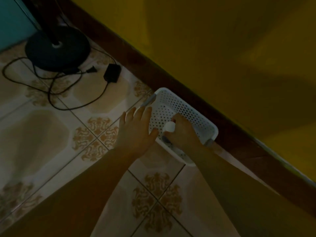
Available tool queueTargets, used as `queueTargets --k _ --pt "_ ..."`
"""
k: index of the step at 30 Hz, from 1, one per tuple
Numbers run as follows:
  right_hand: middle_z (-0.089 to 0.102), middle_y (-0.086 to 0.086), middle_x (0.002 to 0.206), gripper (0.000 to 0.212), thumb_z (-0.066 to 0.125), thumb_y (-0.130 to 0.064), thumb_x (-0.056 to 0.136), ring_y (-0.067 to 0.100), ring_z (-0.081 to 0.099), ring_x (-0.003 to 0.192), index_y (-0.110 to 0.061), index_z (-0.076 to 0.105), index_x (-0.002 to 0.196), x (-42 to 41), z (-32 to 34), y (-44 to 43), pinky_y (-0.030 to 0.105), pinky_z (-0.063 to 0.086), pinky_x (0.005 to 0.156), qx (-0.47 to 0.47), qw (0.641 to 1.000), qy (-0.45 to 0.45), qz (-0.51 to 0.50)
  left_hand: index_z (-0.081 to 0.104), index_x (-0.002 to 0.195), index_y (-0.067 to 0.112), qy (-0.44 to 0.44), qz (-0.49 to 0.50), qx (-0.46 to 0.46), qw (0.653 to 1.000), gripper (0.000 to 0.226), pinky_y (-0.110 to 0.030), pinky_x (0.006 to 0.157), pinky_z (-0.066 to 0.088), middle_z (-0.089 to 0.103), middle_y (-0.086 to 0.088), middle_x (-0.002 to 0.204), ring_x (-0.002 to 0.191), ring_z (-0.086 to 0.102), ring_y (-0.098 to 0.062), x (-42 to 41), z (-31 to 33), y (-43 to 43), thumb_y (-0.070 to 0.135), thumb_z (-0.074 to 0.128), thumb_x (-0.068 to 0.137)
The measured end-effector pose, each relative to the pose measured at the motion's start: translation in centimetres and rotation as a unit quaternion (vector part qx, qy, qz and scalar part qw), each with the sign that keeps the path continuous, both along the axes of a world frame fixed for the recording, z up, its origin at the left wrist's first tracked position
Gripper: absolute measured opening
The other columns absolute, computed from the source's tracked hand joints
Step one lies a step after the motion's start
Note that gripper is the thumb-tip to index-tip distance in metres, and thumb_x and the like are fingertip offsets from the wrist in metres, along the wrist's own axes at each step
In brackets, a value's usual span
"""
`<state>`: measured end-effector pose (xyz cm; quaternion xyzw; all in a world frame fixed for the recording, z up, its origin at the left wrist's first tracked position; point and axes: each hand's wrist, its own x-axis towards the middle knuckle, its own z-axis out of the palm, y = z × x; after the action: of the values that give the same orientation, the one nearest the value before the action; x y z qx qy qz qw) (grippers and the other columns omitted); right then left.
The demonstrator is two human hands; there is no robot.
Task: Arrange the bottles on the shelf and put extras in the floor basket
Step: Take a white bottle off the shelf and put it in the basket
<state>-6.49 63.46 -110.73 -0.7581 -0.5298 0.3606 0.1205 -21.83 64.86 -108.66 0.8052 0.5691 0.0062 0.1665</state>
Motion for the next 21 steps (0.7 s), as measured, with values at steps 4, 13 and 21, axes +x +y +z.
queueTargets --k 4,13,21 --pt "0.053 0.015 0.120 0.046 0.071 -0.017 0.083 0.027 0.053 0.110 -0.005 0.047 0.120 0.0 -0.6 -0.7 0.029 0.045 0.081 -0.054 0.998 -0.002 0.038 0.013 0.150 0.020 0.021 -0.005 -0.011 1.000 0.069 -0.050 0.116 0.007 0.013 -0.004 0.157 0.144 0.012 -0.028 -0.2 -0.2 0.6 0.048 0.040 0.092" --pt "0.040 0.013 0.144 0.062 0.061 -0.032 0.093 0.031 0.042 0.129 -0.009 0.032 0.144 -0.7 19.3 1.5 0.041 0.040 0.103 -0.002 0.990 -0.081 0.117 0.013 0.150 0.021 0.067 -0.010 -0.024 0.997 0.070 -0.050 0.115 0.011 0.015 -0.007 0.157 0.143 0.013 -0.033 -1.8 17.7 -0.3 0.049 0.040 0.092" --pt "0.031 0.010 0.149 0.061 0.057 -0.038 0.093 0.032 0.034 0.133 -0.018 0.032 0.146 -2.2 54.9 1.9 0.046 0.038 0.104 0.073 0.971 -0.164 0.156 0.020 0.148 0.024 0.061 -0.007 0.024 0.998 0.061 -0.048 0.114 0.014 0.018 -0.004 0.156 0.141 0.017 -0.028 -4.2 50.0 -1.1 0.048 0.036 0.094"
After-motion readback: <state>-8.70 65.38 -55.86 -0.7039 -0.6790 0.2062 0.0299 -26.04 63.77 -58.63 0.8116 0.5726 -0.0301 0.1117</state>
